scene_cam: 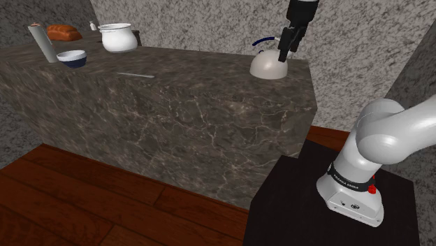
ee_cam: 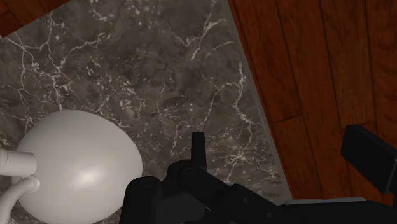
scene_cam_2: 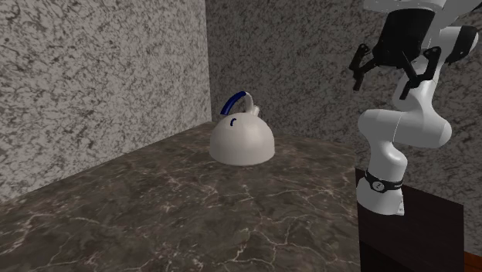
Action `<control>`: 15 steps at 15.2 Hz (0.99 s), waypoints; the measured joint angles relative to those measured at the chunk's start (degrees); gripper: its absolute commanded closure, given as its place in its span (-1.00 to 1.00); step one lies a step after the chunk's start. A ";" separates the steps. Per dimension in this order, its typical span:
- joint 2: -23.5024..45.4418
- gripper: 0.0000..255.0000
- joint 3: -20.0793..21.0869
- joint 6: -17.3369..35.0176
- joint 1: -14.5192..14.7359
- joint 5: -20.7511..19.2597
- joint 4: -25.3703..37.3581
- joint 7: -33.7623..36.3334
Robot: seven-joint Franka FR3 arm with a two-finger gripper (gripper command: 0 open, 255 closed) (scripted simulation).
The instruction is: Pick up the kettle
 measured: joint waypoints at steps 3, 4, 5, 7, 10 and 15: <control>1.16 -1.00 -1.73 0.47 -0.20 -1.01 0.98 -2.28; 2.12 -1.00 -2.91 0.89 -0.31 -1.67 1.71 -3.88; 2.41 -1.00 -4.05 1.17 -0.39 -2.29 1.93 -5.50; 4.75 -1.00 -6.89 2.20 -0.61 -3.67 3.78 -9.30; 8.10 -1.00 -10.52 3.89 -0.55 -5.05 6.18 -14.44; 15.45 -1.00 -17.00 5.95 -0.14 -6.14 12.87 -23.74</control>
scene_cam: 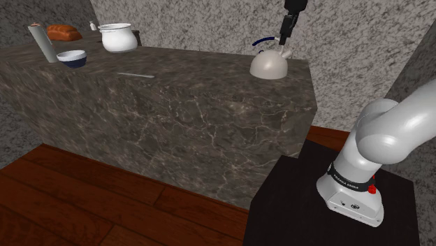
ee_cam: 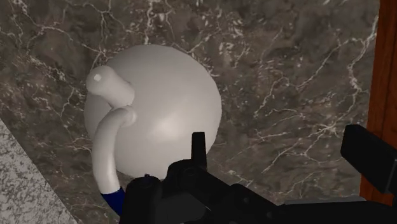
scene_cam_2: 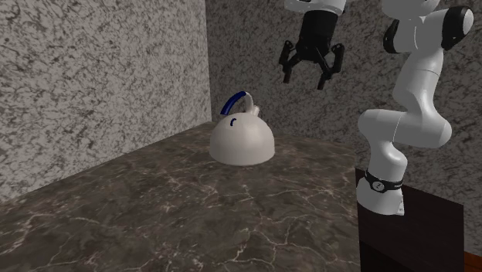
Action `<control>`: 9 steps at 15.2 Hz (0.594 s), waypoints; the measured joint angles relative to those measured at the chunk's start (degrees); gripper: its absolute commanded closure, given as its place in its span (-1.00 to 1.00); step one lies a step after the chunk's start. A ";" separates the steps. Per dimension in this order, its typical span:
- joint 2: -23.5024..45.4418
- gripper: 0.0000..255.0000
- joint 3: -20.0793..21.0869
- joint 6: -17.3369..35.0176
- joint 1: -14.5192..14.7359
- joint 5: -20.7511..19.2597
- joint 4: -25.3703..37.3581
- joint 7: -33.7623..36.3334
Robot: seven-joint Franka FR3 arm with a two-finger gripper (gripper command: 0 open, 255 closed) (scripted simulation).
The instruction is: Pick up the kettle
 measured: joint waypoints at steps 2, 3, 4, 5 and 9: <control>3.30 -1.00 -2.71 0.92 0.25 0.14 2.93 -3.96; 4.90 -1.00 -4.18 1.22 0.33 0.32 4.53 -6.12; 7.03 -1.00 -5.40 1.11 0.61 0.80 6.97 -8.07; 8.74 -1.00 -6.47 1.01 0.82 1.27 8.93 -9.90; 17.30 -1.00 -11.79 2.06 1.26 4.56 16.75 -18.35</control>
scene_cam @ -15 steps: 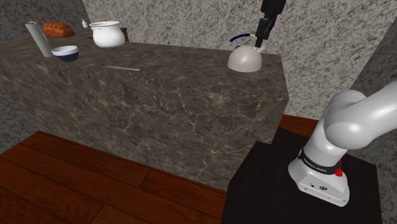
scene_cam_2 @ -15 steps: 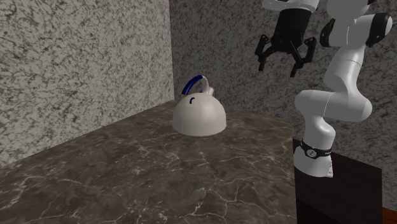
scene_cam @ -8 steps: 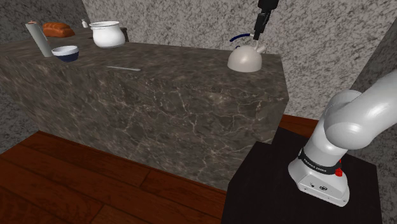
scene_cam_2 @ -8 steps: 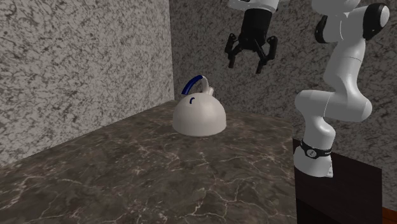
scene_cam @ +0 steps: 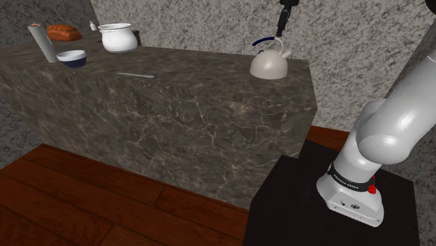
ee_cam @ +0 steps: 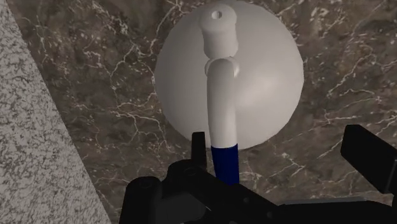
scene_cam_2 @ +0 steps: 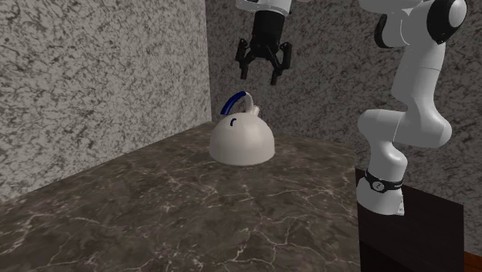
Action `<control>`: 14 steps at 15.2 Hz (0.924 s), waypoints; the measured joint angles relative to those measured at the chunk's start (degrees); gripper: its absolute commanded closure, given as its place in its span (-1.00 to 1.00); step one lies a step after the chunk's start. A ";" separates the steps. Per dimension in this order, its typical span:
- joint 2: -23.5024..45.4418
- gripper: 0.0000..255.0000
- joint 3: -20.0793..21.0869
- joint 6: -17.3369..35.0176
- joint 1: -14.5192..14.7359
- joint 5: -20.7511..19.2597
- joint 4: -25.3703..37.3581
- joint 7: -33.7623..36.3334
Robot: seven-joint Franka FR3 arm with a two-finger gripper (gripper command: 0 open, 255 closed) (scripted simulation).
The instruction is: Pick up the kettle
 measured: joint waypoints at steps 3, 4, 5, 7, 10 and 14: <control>5.57 -1.00 -2.73 -0.03 -0.16 2.96 5.31 -5.03; 5.96 -1.00 -2.93 0.40 -0.22 3.17 5.25 -5.47; 6.03 -1.00 -3.00 1.14 -0.24 3.21 4.59 -5.62; 5.90 -1.00 -3.06 2.63 -0.29 3.12 3.00 -5.68; 5.53 -1.00 -3.06 4.71 -0.34 2.89 0.60 -5.55; 5.35 1.00 -3.07 5.28 -0.37 2.80 -0.10 -5.53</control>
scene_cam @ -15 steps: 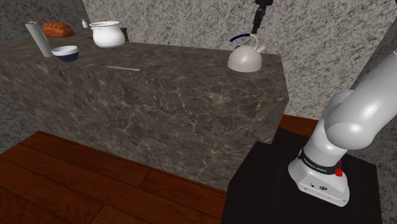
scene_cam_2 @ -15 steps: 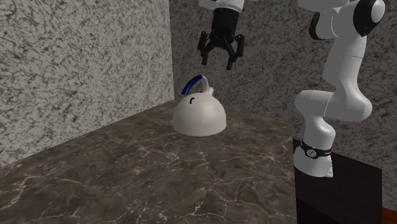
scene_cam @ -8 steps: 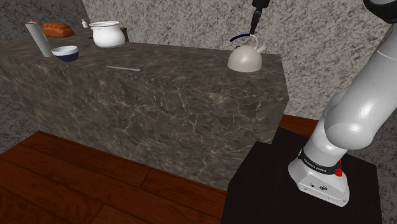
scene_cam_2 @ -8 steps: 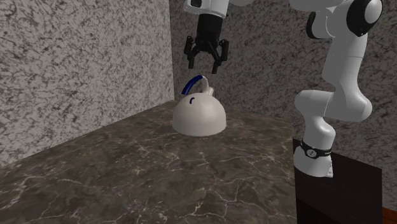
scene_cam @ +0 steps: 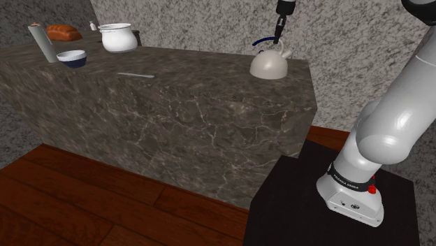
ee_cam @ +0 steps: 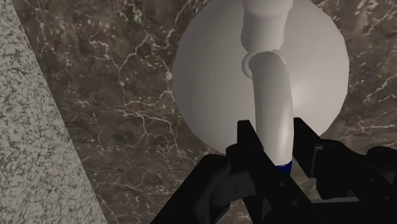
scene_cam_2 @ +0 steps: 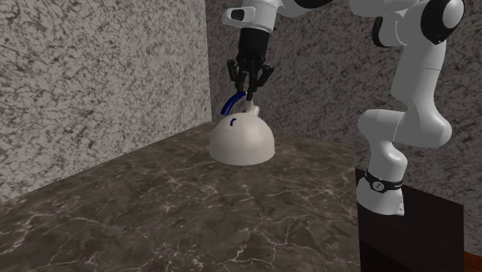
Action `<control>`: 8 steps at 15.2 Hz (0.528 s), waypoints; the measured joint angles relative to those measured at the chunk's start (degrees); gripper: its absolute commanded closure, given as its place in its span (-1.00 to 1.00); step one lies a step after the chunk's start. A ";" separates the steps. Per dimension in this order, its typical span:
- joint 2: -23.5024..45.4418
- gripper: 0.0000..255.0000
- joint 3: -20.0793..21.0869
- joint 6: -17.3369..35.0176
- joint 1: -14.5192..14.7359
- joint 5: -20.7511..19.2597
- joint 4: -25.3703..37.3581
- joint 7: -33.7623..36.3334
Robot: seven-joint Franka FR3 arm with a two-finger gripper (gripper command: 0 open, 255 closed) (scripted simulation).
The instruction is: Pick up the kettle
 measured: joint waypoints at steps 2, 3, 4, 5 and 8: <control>-0.03 1.00 0.00 0.02 0.00 0.00 -0.01 0.00; -0.03 1.00 0.01 0.03 0.00 0.00 -0.02 0.00; -0.04 1.00 0.01 0.04 0.00 -0.01 -0.03 0.01; -0.05 1.00 0.01 0.05 0.00 -0.01 -0.04 0.01; -0.05 1.00 0.05 -0.27 0.02 -0.03 0.21 0.06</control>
